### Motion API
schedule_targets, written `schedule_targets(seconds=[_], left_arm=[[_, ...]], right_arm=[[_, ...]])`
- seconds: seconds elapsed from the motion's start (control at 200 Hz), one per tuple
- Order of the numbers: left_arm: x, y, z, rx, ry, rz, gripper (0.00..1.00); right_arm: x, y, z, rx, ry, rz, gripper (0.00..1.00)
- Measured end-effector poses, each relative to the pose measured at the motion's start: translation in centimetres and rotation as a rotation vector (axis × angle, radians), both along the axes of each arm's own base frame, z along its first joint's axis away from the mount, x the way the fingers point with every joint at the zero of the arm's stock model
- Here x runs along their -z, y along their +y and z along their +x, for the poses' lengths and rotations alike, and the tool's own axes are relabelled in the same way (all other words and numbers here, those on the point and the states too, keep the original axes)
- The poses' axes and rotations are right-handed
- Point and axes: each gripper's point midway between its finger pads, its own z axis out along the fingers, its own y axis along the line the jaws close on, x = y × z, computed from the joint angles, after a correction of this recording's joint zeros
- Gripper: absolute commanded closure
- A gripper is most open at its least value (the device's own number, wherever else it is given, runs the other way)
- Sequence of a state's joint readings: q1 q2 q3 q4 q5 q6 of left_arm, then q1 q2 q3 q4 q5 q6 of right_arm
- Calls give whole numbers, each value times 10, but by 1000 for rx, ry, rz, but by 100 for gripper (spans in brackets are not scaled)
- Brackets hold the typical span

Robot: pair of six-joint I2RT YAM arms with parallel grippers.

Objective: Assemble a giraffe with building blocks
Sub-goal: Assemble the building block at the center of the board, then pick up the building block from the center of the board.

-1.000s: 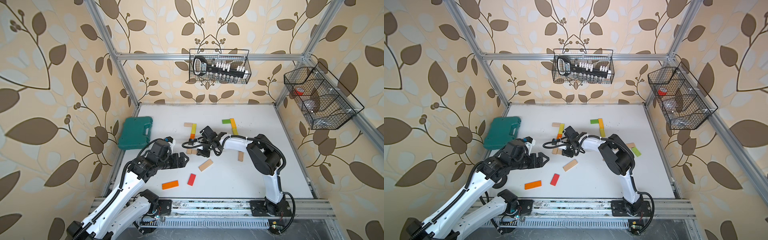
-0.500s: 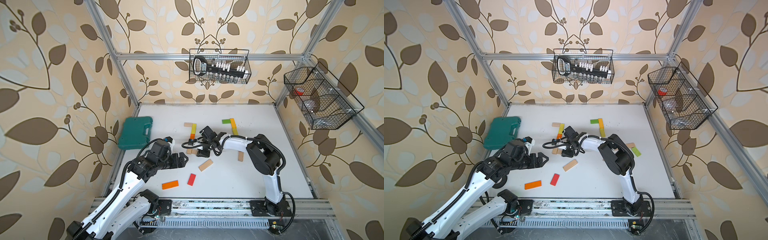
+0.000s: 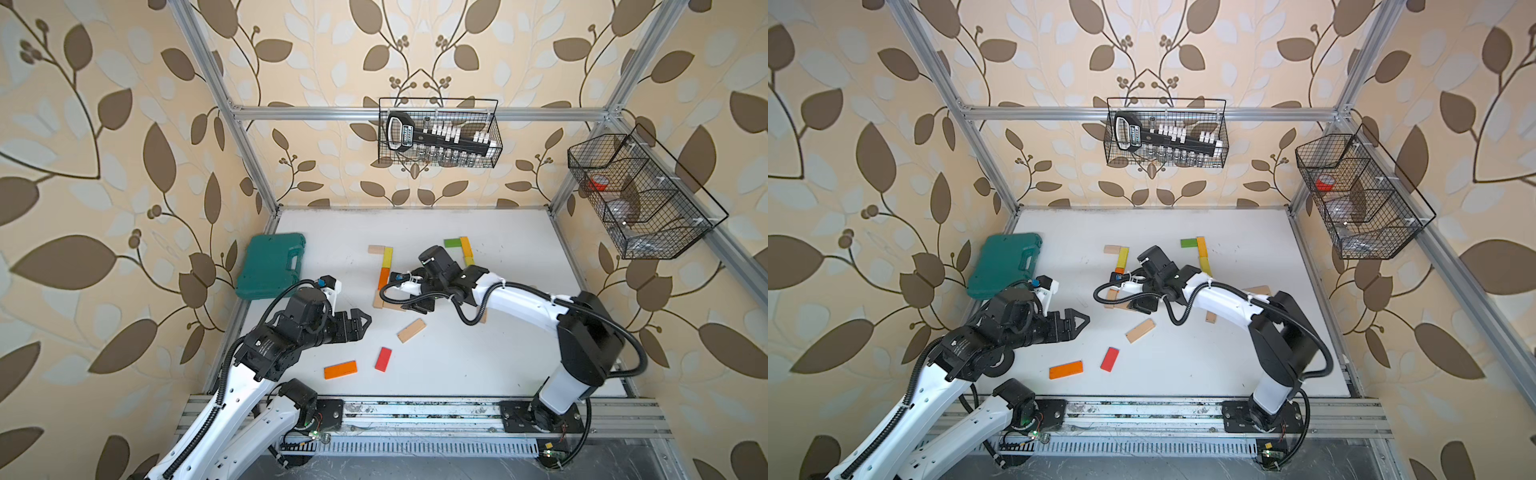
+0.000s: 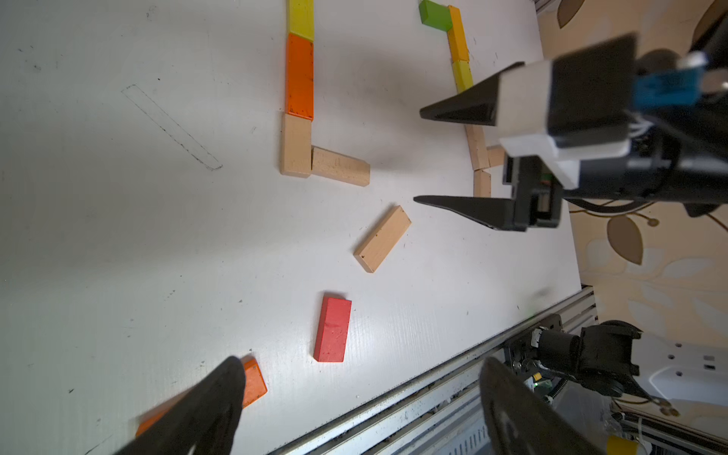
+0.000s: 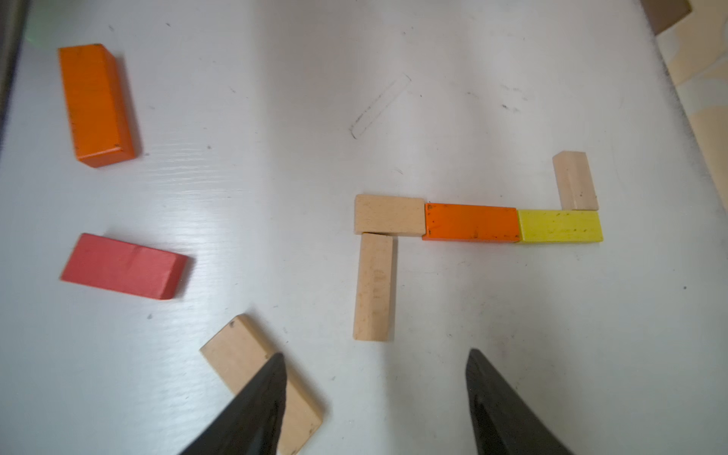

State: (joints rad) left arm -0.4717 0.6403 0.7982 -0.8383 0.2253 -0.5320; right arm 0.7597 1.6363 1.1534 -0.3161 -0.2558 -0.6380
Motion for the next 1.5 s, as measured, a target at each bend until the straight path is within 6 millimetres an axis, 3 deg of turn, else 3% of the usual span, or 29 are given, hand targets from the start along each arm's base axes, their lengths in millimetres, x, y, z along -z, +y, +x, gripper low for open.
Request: schedule_targets(seconds=[0.09,0.24,0.555,0.745,1.15,1.22,1.36,1.5], left_arm=[[-3,2,-4,-5,-8,-11,7],[-9,6,-10,-21,-29,-32,7],[-30,23,-22,-89,-116,-67,7],[-27,27,-23,-108,-104,-57,7],[-27,31,-26,-120,-96,-41,6],[-28,32,-26,-122,-98,-39,6],[-28,33,-27,-125,-96,-35,6],[-28,33,-27,-125,-96,-35,6]], right_arm=[[-2,4,-30,-84,-27,-3,32],[27,15,-71,-201,-2,-73,33],[84,38,-113,-355,44,-219,34],[97,51,-119,-396,34,-252,32],[114,69,-114,-412,35,-263,34],[114,71,-115,-415,44,-255,39],[116,74,-115,-390,85,-239,64],[117,69,-105,-335,124,-219,78]])
